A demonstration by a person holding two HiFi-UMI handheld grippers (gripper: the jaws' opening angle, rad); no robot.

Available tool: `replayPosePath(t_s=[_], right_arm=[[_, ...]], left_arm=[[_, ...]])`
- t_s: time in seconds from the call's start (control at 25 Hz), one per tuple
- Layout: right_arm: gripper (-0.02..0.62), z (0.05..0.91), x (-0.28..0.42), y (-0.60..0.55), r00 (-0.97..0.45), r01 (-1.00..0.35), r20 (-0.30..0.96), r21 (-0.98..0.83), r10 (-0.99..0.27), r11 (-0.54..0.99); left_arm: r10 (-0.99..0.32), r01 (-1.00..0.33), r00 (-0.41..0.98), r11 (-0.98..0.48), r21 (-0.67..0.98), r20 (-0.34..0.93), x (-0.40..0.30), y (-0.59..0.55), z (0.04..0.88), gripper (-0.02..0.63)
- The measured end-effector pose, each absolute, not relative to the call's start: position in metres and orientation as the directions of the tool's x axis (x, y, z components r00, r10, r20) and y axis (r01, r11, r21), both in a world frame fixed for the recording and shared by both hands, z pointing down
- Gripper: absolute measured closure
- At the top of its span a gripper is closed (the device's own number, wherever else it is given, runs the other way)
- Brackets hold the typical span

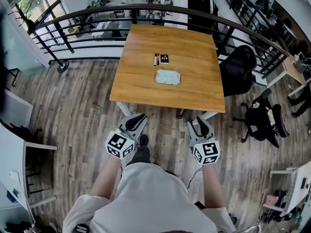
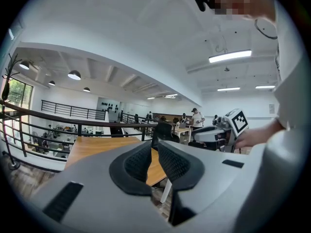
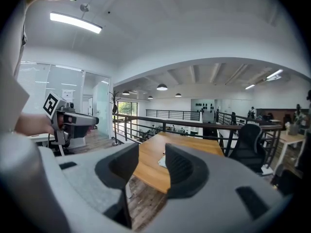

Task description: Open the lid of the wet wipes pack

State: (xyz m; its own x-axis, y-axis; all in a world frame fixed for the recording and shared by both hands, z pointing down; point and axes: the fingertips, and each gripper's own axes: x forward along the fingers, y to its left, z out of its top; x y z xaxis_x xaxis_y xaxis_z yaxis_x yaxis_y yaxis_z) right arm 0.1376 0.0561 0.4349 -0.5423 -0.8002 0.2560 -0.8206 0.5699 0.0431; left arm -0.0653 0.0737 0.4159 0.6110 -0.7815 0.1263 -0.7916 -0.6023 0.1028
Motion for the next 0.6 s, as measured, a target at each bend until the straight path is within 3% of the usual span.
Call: replayPosePath(t_s=[0.6], right_arm=[[0.44, 0.441, 0.086, -0.09, -0.476, -0.858, 0.307, 0.041, -0.824, 0.511]], left_arm=[[-0.701, -0.713, 0.701, -0.693, 0.109, 0.129, -0.104, -0.093, 0.416, 0.568]])
